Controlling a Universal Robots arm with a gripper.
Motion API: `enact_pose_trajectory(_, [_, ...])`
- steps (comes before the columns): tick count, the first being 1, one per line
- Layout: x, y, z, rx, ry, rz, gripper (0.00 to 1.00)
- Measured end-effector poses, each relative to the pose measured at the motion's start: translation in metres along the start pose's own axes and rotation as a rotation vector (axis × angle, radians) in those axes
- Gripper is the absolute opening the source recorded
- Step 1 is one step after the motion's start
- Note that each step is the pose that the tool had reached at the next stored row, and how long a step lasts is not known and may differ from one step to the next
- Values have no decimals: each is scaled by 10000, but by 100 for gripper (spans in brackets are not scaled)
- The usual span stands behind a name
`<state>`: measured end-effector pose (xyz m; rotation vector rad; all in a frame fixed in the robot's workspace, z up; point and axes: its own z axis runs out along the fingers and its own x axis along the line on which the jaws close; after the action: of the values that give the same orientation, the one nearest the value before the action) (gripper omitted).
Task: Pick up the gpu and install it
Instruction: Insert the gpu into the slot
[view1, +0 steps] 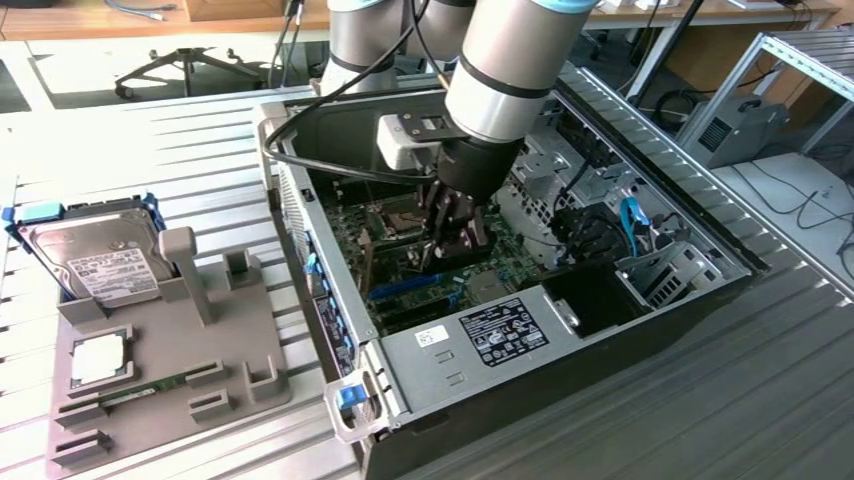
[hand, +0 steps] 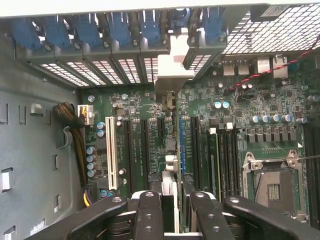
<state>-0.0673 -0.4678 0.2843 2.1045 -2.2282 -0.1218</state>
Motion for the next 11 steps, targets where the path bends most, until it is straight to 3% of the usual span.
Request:
enact_pose_trajectory(6, [8, 35, 15, 4, 62, 8, 27])
enact_pose_trajectory(9, [0, 50, 27, 11, 187, 21, 27])
enact_pose_trajectory(11, [-1, 64, 35, 11, 188, 22, 27])
